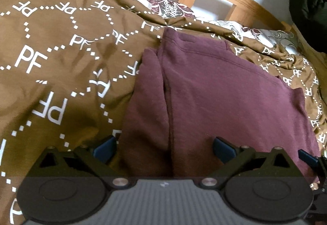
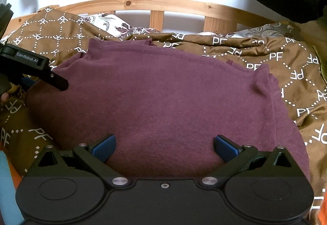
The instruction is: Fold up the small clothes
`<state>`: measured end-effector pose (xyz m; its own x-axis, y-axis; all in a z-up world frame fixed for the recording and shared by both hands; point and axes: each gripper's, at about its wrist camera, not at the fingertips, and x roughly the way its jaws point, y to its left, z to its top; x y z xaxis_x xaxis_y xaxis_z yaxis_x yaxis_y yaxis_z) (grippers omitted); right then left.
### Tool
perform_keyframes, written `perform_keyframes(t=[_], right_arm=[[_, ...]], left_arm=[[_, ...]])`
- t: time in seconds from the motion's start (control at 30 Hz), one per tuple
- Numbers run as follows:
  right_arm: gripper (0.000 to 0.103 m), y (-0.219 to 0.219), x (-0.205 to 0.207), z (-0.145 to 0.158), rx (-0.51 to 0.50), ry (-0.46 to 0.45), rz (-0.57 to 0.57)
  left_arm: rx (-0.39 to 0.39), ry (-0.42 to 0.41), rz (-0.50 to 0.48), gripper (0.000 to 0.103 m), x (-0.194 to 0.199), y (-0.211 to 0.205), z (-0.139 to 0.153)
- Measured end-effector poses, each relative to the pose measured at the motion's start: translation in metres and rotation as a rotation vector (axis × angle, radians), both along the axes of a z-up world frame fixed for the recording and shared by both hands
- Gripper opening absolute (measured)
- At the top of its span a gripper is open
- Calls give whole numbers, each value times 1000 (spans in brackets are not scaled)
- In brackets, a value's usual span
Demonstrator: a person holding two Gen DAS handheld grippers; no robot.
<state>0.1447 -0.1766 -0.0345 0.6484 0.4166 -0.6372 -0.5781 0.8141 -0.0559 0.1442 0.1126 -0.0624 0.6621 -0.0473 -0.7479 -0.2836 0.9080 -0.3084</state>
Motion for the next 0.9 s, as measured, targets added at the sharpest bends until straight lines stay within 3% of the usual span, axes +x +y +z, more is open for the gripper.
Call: perform_keyframes(t=[0.23, 0.47, 0.9], right_arm=[[102, 0, 0, 0, 0, 0, 0], [103, 0, 1, 0, 1, 2, 0], [103, 0, 2, 1, 1, 5, 0]], left_arm=[[-3, 11, 14, 88, 0, 1, 1], [40, 7, -3, 63, -2, -14, 8], [139, 17, 64, 22, -2, -37, 31]])
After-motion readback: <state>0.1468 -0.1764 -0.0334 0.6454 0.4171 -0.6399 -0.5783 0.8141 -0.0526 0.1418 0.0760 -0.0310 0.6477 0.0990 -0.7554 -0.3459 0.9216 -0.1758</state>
